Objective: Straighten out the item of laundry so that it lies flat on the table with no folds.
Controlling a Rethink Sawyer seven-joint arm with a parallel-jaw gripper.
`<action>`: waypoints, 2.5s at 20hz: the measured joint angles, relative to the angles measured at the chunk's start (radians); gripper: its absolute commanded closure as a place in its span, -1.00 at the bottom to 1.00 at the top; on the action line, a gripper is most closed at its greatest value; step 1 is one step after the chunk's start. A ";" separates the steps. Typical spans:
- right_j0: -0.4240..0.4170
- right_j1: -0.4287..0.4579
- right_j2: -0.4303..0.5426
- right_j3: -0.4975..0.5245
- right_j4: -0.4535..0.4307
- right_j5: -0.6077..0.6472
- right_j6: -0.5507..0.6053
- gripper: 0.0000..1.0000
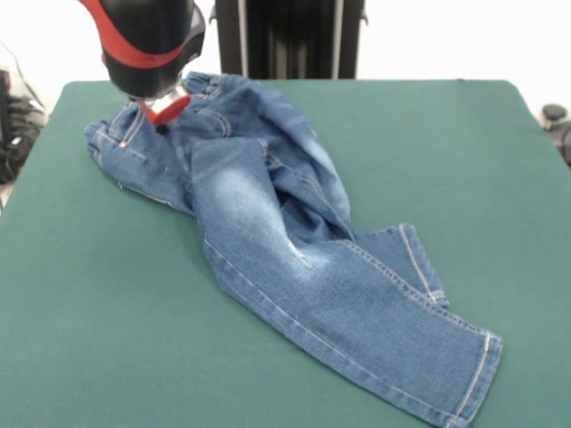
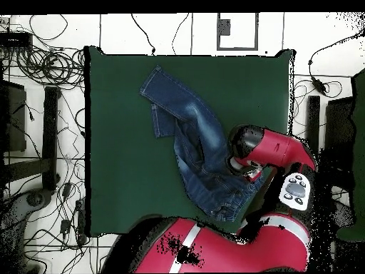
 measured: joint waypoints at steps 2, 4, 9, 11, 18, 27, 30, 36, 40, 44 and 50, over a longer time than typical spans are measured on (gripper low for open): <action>0.000 -0.003 0.000 0.001 0.000 0.000 0.000 -1.00; -0.001 -0.012 0.001 0.006 0.000 -0.003 0.000 -1.00; -0.029 -0.070 0.039 0.064 0.036 -0.100 0.000 -1.00; -0.040 -0.095 0.057 0.088 0.061 -0.150 0.000 -1.00; -0.045 -0.176 0.105 0.139 0.161 -0.270 0.000 -1.00; 0.007 -0.200 0.122 0.117 0.288 -0.274 0.000 -1.00; 0.021 -0.193 0.123 0.107 0.316 -0.274 0.000 -1.00; 0.057 -0.176 0.124 0.090 0.393 -0.279 0.001 -1.00; 0.089 -0.152 0.124 0.084 0.464 -0.294 0.019 -1.00; 0.133 -0.130 0.124 0.081 0.538 -0.315 0.084 -1.00; 0.183 -0.090 0.124 0.056 0.597 -0.337 0.203 -1.00</action>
